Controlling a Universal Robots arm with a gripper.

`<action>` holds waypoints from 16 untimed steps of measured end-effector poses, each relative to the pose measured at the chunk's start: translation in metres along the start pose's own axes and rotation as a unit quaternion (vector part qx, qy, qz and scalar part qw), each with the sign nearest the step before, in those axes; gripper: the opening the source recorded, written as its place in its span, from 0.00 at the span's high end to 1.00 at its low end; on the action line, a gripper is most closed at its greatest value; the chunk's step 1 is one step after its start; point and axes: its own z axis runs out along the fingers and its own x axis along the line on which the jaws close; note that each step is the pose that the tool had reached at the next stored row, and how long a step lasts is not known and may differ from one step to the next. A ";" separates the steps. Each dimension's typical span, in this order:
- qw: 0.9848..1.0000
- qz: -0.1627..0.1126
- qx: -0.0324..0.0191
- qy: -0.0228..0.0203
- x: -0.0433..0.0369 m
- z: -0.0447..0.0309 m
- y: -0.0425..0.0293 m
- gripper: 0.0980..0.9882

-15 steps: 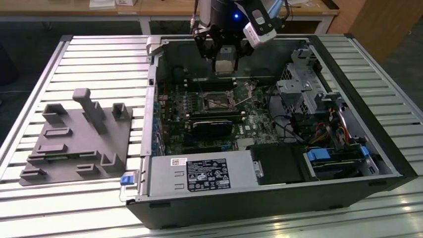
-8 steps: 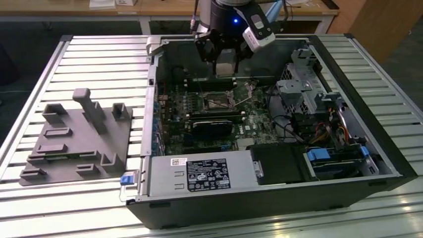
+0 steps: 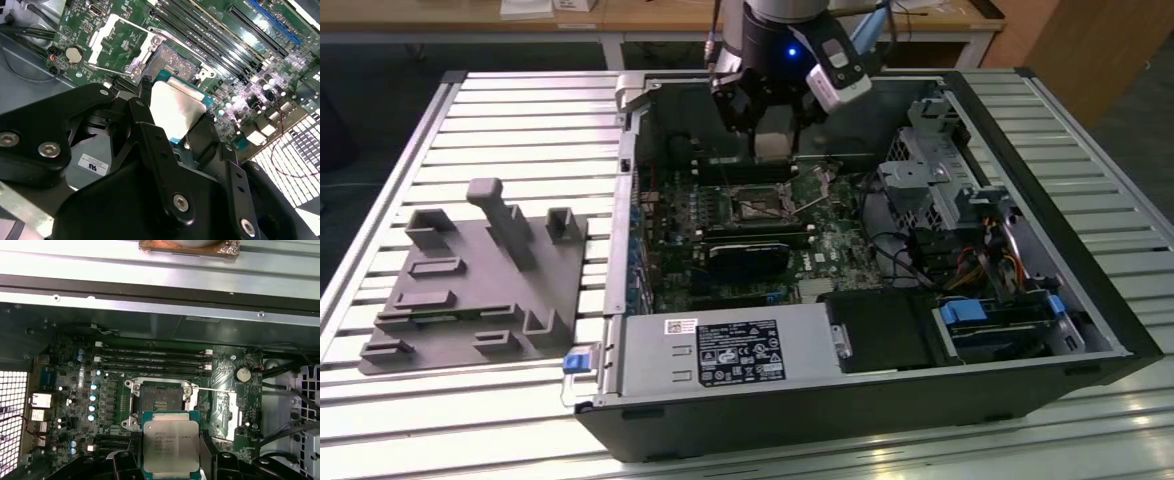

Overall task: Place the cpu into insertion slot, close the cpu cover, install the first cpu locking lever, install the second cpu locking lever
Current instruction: 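Place the cpu into insertion slot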

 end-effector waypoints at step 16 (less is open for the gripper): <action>1.000 -0.004 0.000 -0.008 0.0058 0.0198 0.0030 0.50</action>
